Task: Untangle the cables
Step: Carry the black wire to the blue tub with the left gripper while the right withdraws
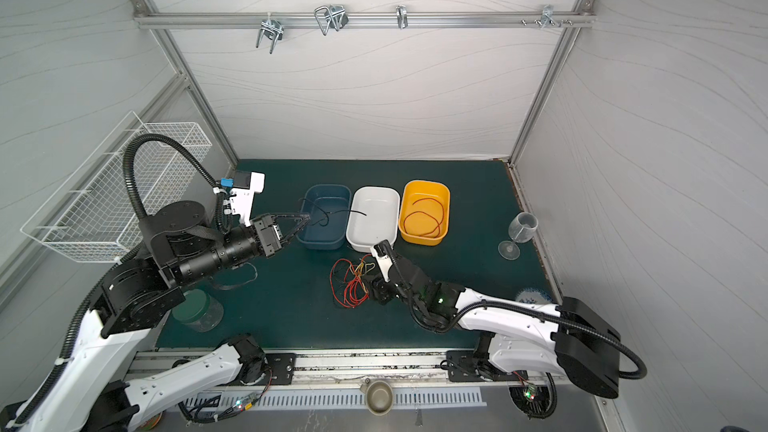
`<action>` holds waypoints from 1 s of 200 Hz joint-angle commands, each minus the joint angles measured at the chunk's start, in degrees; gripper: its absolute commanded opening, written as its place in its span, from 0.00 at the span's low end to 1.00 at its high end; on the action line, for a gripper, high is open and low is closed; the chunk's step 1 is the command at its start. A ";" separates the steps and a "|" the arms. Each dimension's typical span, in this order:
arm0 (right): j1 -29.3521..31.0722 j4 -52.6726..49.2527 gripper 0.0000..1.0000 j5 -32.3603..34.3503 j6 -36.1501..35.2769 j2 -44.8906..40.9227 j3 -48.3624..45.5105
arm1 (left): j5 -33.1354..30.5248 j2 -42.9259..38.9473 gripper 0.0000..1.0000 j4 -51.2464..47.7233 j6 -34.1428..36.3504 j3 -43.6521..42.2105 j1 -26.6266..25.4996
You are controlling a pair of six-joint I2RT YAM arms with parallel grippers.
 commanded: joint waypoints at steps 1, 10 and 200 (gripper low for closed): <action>0.43 -5.28 0.71 3.81 0.03 -4.81 -0.18 | -6.99 1.24 0.00 -2.87 7.30 2.33 -0.16; 0.43 -7.08 0.73 4.94 0.01 -6.69 0.01 | -8.41 1.67 0.00 -3.37 8.66 2.59 -0.08; 0.36 -35.06 0.99 13.94 -3.48 -28.57 12.38 | -7.76 13.45 0.00 5.42 16.14 -10.54 14.84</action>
